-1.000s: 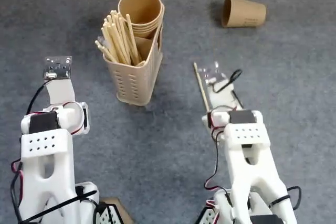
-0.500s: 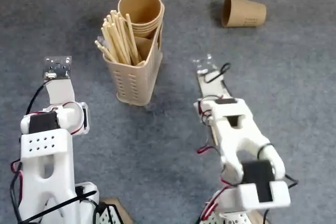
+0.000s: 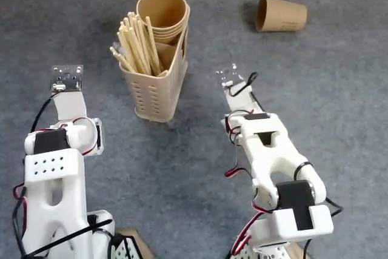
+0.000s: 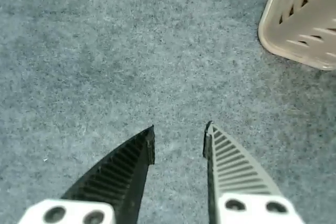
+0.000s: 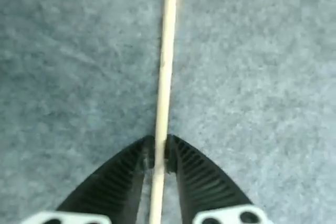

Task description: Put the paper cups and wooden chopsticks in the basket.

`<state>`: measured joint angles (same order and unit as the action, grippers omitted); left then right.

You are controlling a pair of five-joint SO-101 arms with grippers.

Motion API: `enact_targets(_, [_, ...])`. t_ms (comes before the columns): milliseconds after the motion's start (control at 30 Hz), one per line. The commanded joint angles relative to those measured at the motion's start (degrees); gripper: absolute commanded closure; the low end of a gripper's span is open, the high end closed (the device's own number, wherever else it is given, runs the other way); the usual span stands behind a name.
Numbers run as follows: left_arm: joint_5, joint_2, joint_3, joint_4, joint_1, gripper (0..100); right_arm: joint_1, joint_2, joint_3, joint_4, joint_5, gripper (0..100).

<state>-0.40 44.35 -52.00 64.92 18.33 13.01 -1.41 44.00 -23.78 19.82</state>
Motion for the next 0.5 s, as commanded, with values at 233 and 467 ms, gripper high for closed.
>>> enact_targets(233, [-0.18, 1.54, 0.13, -0.79, 0.4, 82, -6.29, 22.64, -1.45, 18.59, -5.01, 99.1])
enact_targets(467, [-0.18, 1.54, 0.22, -0.79, 0.4, 82, -0.22, 43.3, 1.1, 28.97, -12.66, 99.5])
